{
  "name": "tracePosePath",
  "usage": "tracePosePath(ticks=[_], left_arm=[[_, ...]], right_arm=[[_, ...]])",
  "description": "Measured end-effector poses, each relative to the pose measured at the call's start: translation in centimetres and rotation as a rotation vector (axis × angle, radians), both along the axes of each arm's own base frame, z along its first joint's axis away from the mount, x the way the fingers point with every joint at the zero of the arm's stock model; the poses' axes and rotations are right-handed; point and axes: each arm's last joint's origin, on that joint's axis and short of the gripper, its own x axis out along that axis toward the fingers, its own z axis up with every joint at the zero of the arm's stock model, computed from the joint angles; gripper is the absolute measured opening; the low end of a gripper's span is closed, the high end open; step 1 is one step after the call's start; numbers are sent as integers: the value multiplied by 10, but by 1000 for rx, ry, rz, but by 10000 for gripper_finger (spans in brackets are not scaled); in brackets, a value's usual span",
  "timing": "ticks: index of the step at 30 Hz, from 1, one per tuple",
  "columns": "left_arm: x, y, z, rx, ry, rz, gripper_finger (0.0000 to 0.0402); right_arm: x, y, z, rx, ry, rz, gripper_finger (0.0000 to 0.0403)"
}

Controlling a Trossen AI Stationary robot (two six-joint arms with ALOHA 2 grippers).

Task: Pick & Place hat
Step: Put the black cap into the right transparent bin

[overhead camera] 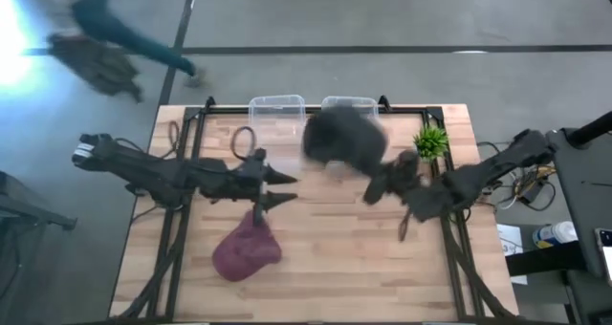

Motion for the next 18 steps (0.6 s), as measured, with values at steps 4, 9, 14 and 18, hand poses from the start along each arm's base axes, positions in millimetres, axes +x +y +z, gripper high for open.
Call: tracePosePath(ticks=[4,9,14,18], left_arm=[[-15,0,6,5,-7,74,186],[-25,-1,1,-14,70,141,186],[-28,-5,-7,-35,138,180,186],[-32,-6,-17,-40,225,233,186]], right_arm=[[-16,-26,24,-130,127,-102,12],[-22,-55,29,-56,294,-106,12],[-7,-74,6,57,538,-154,12],[16,-93,-13,115,682,-151,12]])
